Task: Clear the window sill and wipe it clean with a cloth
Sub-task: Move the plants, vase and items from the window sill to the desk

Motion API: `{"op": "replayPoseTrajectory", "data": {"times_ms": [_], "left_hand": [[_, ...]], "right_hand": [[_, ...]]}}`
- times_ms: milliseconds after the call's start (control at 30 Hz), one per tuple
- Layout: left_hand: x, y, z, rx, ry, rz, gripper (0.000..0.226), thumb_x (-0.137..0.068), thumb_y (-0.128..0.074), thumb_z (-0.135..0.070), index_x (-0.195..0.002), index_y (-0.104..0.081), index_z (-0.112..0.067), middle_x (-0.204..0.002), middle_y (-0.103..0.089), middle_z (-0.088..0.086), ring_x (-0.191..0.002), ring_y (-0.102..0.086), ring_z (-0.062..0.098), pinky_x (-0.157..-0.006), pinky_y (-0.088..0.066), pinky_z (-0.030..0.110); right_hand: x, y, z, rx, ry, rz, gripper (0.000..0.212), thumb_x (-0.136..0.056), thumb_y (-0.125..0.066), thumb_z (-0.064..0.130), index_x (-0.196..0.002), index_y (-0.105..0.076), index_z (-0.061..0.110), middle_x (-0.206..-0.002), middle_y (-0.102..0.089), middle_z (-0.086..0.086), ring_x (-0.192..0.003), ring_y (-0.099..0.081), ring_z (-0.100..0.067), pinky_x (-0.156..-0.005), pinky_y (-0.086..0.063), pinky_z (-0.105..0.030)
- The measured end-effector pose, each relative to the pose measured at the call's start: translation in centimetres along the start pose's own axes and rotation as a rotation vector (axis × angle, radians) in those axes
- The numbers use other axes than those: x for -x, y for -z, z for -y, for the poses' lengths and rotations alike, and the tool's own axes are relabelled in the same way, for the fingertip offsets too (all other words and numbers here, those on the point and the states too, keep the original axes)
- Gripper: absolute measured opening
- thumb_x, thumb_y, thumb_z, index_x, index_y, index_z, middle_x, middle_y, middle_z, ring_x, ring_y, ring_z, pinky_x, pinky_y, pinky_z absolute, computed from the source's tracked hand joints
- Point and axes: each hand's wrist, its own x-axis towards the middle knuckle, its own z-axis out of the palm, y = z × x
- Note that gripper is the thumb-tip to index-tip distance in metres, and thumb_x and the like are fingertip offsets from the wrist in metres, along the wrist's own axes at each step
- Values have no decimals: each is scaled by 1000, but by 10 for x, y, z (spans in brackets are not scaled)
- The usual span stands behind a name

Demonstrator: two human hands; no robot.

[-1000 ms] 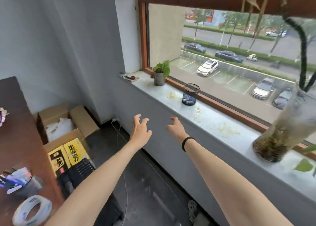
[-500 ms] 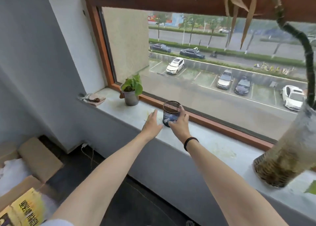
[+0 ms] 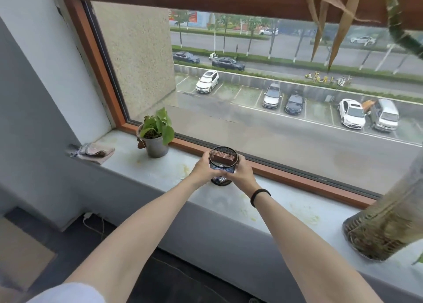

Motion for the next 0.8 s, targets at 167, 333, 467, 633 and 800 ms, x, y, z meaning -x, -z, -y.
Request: {"op": "replayPoseTrajectory", "data": {"times_ms": [167,333,467,633,800], "left_hand": [[18,1,-5,-11,-13,-52,77,-65,-85,-20,-129,-42,-15,-118,-58,-5,-110,-53,10,-86,-38,17],[63,1,-9,-36,8,-195,79,-61,-88,-26,-126,-45,-14,-114,-58,-3,-108,-54,12,-85,-39,19],[117,4,-6,-65,50,-292,86,-58,-88,-35,-128,-43,-15,-119,-55,-2,-111,-52,13,-91,-41,23],[218,-6,0,3,132,-462,79,-50,-89,-40,-116,-48,-24,-108,-59,-13,-105,-56,8,-79,-43,17],[334,-32,29,96,264,-625,72,-50,-86,-40,-110,-47,-29,-108,-61,-14,-103,-58,5,-94,-47,28]], "right_hand": [[9,6,4,24,70,29,68,-69,-83,17,-126,-46,8,-118,-59,0,-108,-54,-12,-89,-38,-16],[41,4,15,-25,174,119,69,-70,-82,15,-128,-46,11,-116,-58,5,-108,-52,-9,-89,-35,-14],[77,1,20,6,262,219,67,-70,-80,13,-128,-46,9,-119,-58,-2,-107,-53,-13,-88,-37,-16],[143,-12,22,12,303,432,60,-73,-76,9,-125,-45,9,-117,-61,-5,-102,-57,-15,-87,-44,-25],[228,-43,7,49,330,666,68,-71,-75,10,-130,-42,12,-120,-61,-2,-111,-57,-17,-92,-44,-26]]}}
